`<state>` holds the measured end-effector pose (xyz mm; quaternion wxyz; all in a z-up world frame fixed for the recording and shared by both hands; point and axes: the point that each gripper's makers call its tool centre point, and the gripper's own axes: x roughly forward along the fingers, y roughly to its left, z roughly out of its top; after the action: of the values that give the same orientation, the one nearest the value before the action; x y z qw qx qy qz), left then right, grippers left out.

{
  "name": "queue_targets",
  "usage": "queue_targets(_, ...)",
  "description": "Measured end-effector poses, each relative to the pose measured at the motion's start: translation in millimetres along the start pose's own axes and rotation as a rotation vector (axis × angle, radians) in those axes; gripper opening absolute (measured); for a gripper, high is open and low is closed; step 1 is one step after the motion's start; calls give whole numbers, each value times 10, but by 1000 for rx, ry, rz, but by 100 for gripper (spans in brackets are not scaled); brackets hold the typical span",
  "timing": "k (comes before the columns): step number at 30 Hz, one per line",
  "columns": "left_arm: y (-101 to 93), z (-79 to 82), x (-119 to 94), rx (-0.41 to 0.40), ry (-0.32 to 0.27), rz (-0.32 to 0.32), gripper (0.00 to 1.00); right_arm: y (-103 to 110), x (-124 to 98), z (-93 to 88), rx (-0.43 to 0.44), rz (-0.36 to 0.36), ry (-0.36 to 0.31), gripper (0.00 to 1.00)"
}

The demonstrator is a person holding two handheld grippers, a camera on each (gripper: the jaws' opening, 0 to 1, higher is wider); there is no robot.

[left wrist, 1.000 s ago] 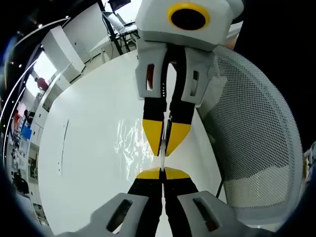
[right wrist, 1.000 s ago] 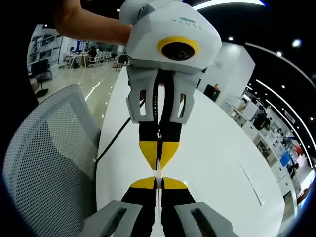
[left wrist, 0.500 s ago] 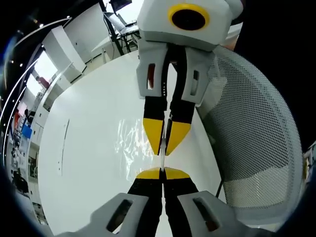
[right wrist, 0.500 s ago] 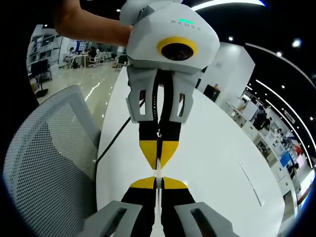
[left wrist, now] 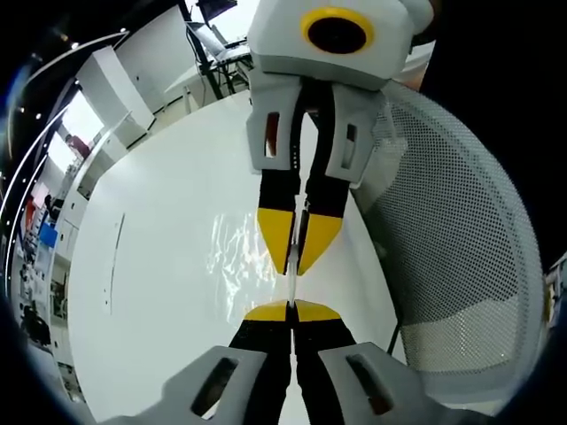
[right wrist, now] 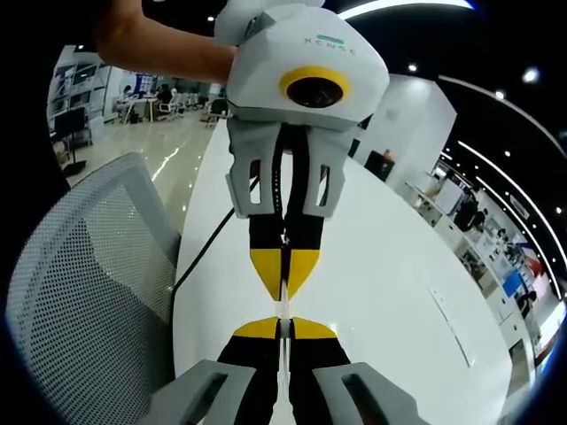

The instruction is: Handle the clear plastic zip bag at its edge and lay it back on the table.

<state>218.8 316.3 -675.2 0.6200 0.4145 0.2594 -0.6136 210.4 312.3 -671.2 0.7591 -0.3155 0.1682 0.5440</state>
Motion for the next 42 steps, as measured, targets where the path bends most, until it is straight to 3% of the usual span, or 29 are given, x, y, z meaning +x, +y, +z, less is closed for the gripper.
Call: queue_targets(42, 9, -14, -32, -6, -2, 11, 0, -7, -2, -2, 15, 3, -6, 0)
